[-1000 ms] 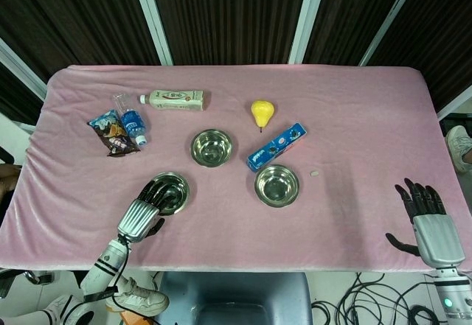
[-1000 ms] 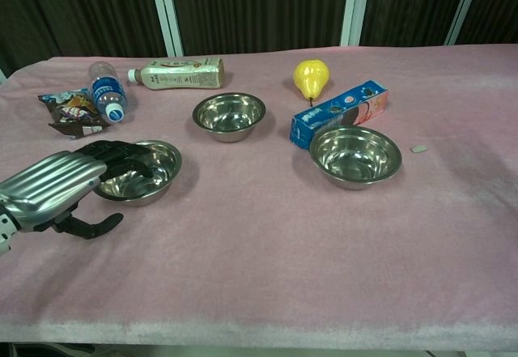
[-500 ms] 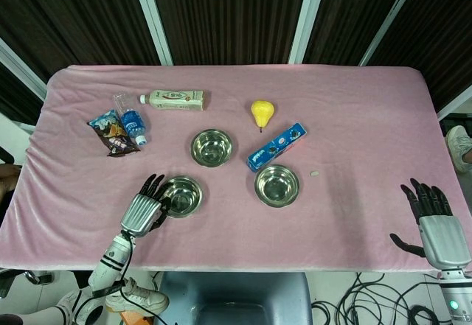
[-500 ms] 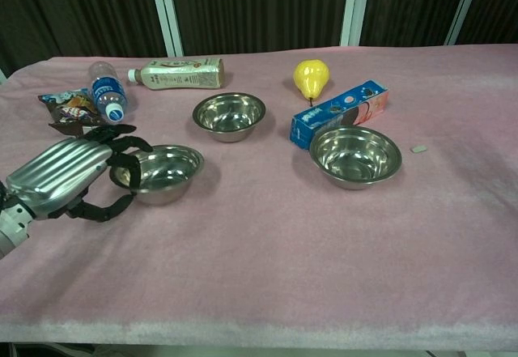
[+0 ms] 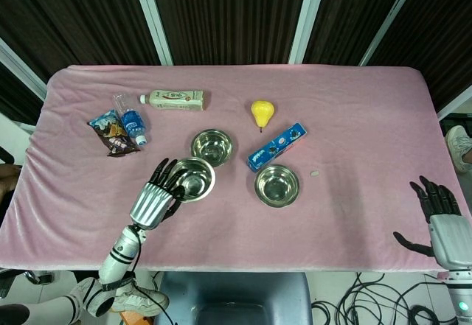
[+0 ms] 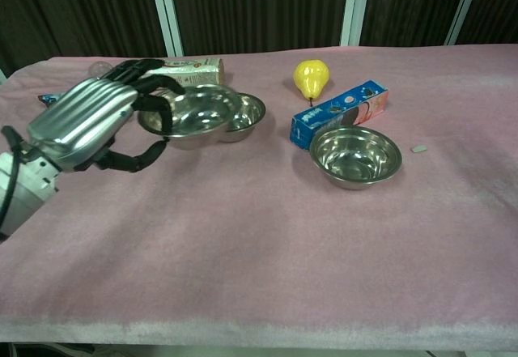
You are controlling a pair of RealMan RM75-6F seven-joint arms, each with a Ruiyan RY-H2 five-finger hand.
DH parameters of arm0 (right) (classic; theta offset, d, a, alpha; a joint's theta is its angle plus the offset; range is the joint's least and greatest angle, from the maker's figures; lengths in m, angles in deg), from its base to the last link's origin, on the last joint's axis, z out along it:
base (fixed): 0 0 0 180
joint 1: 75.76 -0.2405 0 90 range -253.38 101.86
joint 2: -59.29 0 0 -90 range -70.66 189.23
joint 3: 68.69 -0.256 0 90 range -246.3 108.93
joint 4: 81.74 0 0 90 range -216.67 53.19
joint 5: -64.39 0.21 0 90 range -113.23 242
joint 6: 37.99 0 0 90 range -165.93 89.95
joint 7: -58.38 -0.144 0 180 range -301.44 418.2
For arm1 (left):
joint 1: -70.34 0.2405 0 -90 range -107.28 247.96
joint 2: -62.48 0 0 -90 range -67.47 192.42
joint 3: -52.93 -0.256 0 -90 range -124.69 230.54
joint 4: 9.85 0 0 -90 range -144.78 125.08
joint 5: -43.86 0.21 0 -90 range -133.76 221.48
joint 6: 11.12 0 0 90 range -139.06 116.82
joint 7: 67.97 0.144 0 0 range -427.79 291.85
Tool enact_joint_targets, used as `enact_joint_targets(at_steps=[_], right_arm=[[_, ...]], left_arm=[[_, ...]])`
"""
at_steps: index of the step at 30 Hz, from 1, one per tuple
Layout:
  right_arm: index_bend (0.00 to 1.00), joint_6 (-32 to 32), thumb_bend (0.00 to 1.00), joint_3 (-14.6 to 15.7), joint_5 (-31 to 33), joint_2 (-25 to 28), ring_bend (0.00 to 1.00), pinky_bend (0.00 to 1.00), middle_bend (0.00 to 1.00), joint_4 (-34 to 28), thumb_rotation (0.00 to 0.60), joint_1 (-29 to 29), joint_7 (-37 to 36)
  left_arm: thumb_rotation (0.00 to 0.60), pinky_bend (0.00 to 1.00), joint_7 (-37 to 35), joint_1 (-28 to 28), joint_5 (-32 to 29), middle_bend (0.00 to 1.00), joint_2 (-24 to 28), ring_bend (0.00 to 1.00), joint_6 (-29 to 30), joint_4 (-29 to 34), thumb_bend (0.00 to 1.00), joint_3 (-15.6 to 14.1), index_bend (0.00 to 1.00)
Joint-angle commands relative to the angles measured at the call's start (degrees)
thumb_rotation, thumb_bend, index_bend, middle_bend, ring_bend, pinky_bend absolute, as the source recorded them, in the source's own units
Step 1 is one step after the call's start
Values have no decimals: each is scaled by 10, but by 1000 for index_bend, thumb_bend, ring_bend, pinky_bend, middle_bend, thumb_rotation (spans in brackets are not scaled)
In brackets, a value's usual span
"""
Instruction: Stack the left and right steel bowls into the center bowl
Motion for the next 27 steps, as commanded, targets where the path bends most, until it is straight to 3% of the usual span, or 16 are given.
enact_joint_targets(at_steps=[1,6,7,11,19,27], right_arm=[[0,-39,279,-7,-8,21,0,0,0,8,600,18,-59],[0,-67,278,-15,9,33,0,0,0,18,600,37,-99],[0,-95,278,-22,20,44,0,0,0,25,600,55,-128],[0,-122,277,-22,14,53,0,0,0,47,600,74,-182],[0,-123,278,-16,-1,52,0,0,0,57,600,80,-179],[0,-111,277,-15,-5,50,0,0,0,49,600,76,-161]], left_arm=[[600,63,18,-29,3,210,3,26,-30,27,429,13,685],[600,61,5,-64,5,217,-10,35,-66,15,429,20,675],[600,61,-18,-88,-7,218,-18,36,-94,-9,430,36,673],[600,61,-73,-119,-22,223,-45,36,-117,-88,432,51,670],[600,61,-119,-154,-67,224,-97,38,-167,-236,432,69,662],[600,61,-145,-161,-89,213,-122,37,-193,-308,411,60,546]])
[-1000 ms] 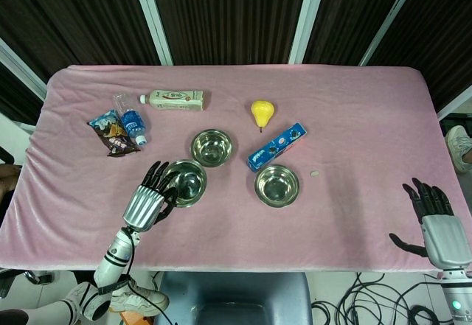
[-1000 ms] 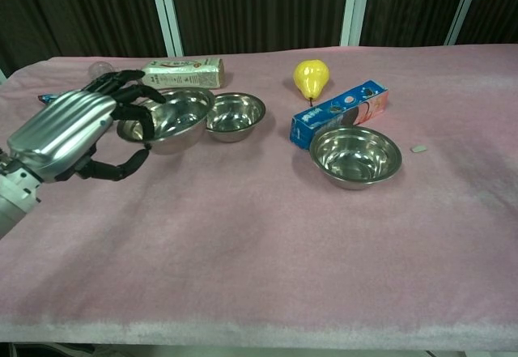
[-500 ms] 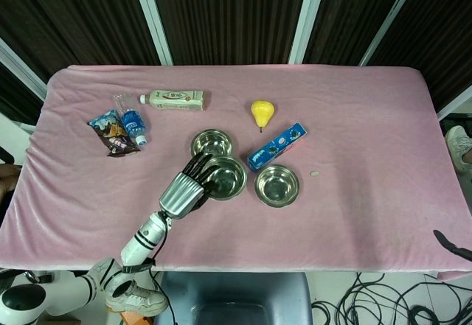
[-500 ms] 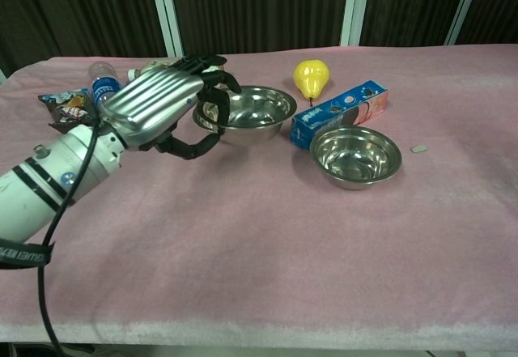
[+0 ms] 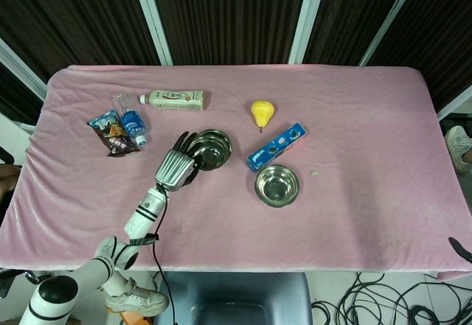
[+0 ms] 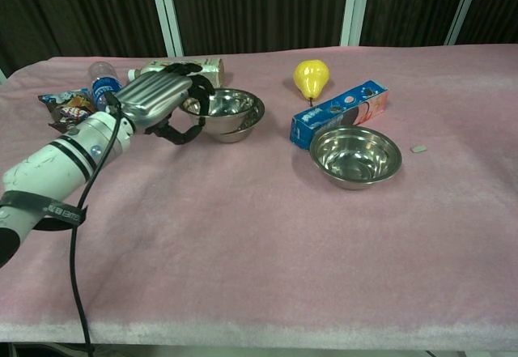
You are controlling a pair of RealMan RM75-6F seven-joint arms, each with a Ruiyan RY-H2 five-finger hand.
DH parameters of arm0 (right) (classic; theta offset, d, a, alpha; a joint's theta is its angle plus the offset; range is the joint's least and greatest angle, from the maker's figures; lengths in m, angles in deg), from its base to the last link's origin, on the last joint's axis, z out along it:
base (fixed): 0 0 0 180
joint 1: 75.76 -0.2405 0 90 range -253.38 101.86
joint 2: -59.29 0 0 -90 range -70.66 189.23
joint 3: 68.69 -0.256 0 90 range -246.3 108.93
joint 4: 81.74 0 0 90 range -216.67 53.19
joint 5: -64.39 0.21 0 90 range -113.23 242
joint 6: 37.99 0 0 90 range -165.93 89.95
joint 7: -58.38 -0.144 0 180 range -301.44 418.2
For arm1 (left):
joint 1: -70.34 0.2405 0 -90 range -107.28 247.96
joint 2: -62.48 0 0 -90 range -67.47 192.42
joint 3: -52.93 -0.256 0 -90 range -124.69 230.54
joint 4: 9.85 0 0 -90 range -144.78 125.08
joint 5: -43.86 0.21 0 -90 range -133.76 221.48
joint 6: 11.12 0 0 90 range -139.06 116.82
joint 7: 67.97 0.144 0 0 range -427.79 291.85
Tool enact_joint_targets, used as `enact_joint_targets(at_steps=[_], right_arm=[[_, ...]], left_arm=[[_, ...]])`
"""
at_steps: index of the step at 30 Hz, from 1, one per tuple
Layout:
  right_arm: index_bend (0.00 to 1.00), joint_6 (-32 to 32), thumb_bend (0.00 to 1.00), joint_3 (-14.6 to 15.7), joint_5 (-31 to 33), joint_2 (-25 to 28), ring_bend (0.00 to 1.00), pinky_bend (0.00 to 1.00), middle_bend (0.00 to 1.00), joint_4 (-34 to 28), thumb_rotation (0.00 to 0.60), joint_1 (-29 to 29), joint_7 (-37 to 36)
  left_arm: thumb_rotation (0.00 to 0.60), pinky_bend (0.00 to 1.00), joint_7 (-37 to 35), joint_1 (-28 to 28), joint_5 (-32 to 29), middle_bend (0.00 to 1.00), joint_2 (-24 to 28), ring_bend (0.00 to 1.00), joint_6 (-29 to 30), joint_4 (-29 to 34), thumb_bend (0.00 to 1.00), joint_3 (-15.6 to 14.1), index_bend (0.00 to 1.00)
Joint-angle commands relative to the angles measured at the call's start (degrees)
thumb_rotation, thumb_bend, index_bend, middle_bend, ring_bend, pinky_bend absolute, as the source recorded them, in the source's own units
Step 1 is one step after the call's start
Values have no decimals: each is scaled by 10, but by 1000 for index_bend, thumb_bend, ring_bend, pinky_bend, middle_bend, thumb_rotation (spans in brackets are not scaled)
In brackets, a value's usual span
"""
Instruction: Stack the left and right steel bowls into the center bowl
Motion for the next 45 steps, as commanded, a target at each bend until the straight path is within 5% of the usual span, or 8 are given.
enact_joint_targets(at_steps=[1,6,8,15,19,27,37,45], right_arm=[[0,0,278,0,-2,0,0,0,0,-2,600,0,3],[0,5,278,-1,-2,-1,0,0,0,-3,600,-2,6],[0,6,278,-1,-3,-1,0,0,0,-3,600,-2,7],[0,14,277,-1,-9,-4,0,0,0,-5,600,-6,20],[0,40,278,2,-21,-14,0,0,0,-7,600,-24,56],[50,198,278,-2,-68,-80,0,0,0,-3,600,-146,203],[321,392,297,-37,-26,-205,0,0,0,58,600,-296,292],[460,447,354,-36,-14,-278,0,0,0,127,600,-359,265]], left_arm=[[600,61,-7,-4,-11,208,-12,35,-9,-19,407,-3,484],[600,60,-8,-4,-19,169,-11,10,-7,-16,400,-6,69],[600,60,-8,-3,-20,162,-8,9,2,-11,398,-6,4],[600,56,22,20,-22,114,30,0,23,54,393,-19,0],[600,60,89,72,-24,87,109,0,49,172,394,-43,0],[600,60,176,205,-37,82,262,0,174,351,393,-80,0],[600,60,126,284,-32,82,301,0,250,355,392,-96,0],[600,59,98,300,-40,82,306,0,248,344,391,-86,0]])
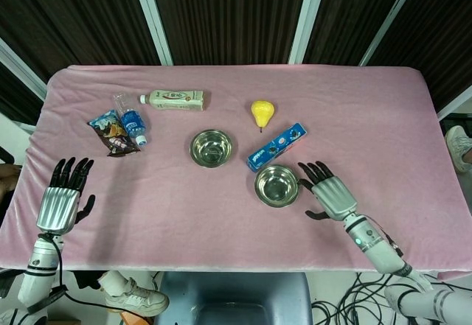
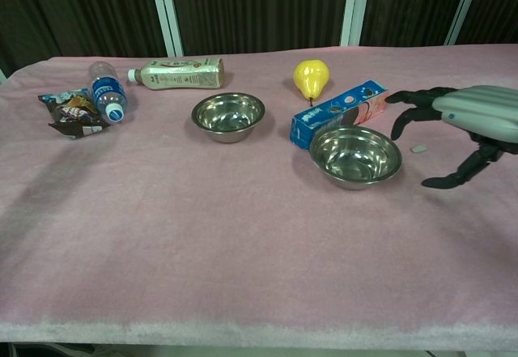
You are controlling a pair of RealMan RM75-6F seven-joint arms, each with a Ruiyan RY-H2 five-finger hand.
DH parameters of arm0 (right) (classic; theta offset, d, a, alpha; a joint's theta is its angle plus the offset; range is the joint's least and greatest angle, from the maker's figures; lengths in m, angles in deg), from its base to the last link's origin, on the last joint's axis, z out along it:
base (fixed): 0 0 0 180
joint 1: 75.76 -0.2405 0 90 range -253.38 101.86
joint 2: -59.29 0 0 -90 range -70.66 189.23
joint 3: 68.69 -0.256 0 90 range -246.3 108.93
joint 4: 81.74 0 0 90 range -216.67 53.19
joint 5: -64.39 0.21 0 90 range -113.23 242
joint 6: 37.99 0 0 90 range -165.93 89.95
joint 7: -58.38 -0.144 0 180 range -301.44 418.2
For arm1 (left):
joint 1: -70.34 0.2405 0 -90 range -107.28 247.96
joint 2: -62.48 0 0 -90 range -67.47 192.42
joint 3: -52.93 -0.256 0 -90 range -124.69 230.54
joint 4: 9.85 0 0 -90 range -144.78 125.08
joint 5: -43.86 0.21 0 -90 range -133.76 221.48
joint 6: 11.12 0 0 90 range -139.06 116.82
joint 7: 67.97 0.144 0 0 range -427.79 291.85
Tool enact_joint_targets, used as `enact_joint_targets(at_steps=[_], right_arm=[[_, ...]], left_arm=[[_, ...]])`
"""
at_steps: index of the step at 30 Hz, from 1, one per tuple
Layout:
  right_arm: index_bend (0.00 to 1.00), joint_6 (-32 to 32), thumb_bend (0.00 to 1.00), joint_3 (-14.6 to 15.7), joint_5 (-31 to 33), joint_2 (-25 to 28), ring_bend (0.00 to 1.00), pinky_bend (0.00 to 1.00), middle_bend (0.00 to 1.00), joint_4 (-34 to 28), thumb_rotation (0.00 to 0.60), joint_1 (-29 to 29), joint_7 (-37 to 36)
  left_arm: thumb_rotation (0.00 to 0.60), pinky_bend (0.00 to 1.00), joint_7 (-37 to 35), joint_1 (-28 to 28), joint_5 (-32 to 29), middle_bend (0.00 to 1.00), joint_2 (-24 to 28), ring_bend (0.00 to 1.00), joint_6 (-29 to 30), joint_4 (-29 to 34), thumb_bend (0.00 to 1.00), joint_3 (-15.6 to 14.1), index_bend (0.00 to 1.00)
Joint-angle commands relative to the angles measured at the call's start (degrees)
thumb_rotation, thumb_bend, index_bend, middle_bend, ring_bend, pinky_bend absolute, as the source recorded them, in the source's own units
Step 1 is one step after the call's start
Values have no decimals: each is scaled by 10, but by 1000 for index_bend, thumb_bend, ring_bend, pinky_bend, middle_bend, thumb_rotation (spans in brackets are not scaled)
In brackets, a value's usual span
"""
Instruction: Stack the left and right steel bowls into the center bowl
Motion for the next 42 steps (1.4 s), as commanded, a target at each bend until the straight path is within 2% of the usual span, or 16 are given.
enact_joint_targets(at_steps=[1,7,14,22,26,30,36,39,42], right_arm=[[483,5,360,1,0,-23,0,0,0,23,600,-17,-17],[598,18,388,12,-6,-53,0,0,0,59,600,-44,-40],[654,21,418,19,-6,-69,0,0,3,80,600,-63,-39],[732,25,610,11,9,-81,0,0,32,94,600,-85,-22],[739,17,623,1,13,-76,0,0,34,85,600,-96,-15],[738,4,625,-24,24,-68,0,0,34,66,600,-111,9],[735,17,624,-91,77,-66,0,0,40,26,600,-160,87],[735,36,624,-123,120,-87,0,0,40,32,600,-198,159],[733,58,624,-148,166,-126,0,0,44,63,600,-247,233]], left_arm=[[600,59,-5,3,-1,83,1,0,-2,-5,391,3,0],[600,59,-15,7,-1,82,0,0,-7,-11,392,8,0],[600,59,-22,13,2,82,-2,0,-5,-14,393,13,0],[600,59,-28,19,10,82,-2,0,3,-17,393,16,0],[600,59,-34,24,12,82,-1,0,8,-18,392,18,0],[600,59,-42,27,11,82,0,0,9,-20,394,21,0],[600,59,-59,34,12,82,0,0,14,-27,392,24,0],[600,59,-68,38,11,82,2,0,19,-30,392,26,0],[600,59,-77,42,11,81,4,0,22,-31,393,28,0]])
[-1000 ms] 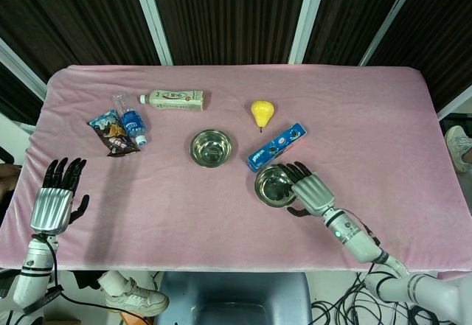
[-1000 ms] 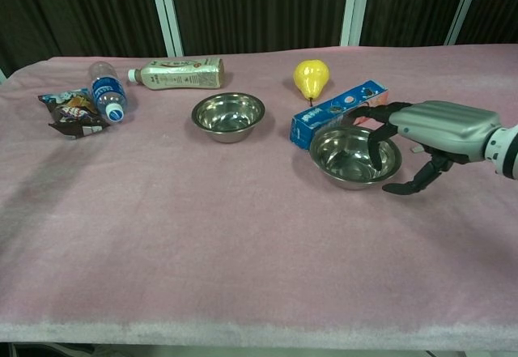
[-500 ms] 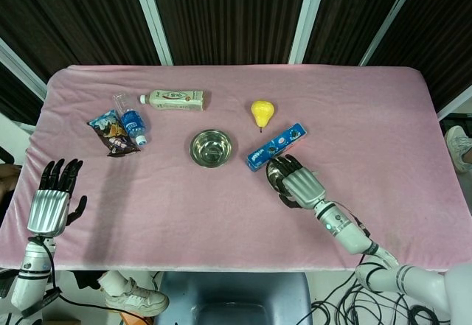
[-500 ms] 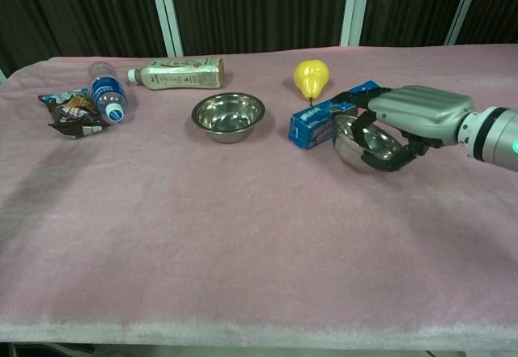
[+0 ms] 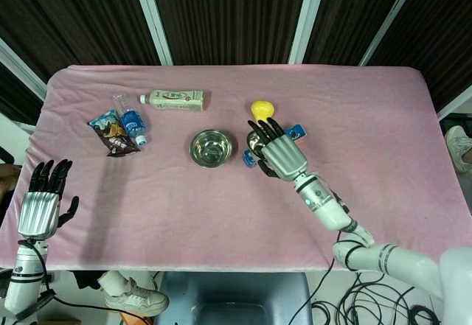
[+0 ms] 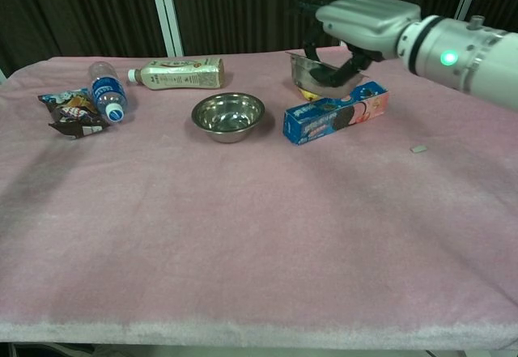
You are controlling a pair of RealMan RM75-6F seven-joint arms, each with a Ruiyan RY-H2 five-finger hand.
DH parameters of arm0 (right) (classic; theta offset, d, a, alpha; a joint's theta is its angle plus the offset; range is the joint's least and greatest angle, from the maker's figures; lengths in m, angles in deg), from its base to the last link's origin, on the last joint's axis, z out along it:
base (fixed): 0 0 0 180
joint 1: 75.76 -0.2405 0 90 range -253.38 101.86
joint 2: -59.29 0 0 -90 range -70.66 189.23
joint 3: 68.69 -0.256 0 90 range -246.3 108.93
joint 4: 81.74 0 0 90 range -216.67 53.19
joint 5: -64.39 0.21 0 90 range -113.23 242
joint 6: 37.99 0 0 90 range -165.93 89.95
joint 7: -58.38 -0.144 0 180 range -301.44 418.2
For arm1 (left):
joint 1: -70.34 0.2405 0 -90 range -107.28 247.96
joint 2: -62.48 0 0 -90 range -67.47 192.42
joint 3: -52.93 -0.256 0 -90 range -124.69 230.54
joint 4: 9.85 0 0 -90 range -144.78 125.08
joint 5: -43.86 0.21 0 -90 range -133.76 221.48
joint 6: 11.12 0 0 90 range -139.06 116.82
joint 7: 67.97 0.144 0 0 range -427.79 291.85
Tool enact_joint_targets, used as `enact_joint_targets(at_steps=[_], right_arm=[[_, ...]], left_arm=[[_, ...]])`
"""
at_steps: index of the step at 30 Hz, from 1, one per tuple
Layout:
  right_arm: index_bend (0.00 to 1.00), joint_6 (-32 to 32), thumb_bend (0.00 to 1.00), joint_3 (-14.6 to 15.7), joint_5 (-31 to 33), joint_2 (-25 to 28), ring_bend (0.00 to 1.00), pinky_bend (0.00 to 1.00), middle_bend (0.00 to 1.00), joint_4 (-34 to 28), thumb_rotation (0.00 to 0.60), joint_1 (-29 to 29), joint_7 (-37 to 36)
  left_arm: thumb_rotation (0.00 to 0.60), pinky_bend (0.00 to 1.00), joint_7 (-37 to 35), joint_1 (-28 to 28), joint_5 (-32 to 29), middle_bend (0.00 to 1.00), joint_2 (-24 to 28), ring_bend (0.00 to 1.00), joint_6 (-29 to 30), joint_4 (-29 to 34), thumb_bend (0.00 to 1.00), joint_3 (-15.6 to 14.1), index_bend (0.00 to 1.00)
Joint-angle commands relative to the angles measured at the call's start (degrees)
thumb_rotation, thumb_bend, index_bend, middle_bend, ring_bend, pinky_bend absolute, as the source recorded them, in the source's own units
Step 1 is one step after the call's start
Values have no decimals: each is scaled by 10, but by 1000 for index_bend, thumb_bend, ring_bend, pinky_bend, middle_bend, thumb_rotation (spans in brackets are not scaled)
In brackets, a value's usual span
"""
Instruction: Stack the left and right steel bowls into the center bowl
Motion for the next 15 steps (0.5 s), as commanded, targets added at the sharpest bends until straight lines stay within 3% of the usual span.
enact_joint_targets(at_steps=[1,7,15], right_arm=[[731,39,624,-47,79,-63,0,0,45,45,600,-83,115],[726,77,624,-72,151,-185,0,0,49,197,600,-188,184],[659,122,624,-74,175,-301,0,0,52,365,600,-262,134]], left_arm=[[600,59,-8,3,0,81,3,0,3,-2,393,2,0],[600,59,-23,9,-3,81,9,0,7,-6,393,7,0],[600,59,-39,15,-2,82,16,0,10,-1,393,10,0]])
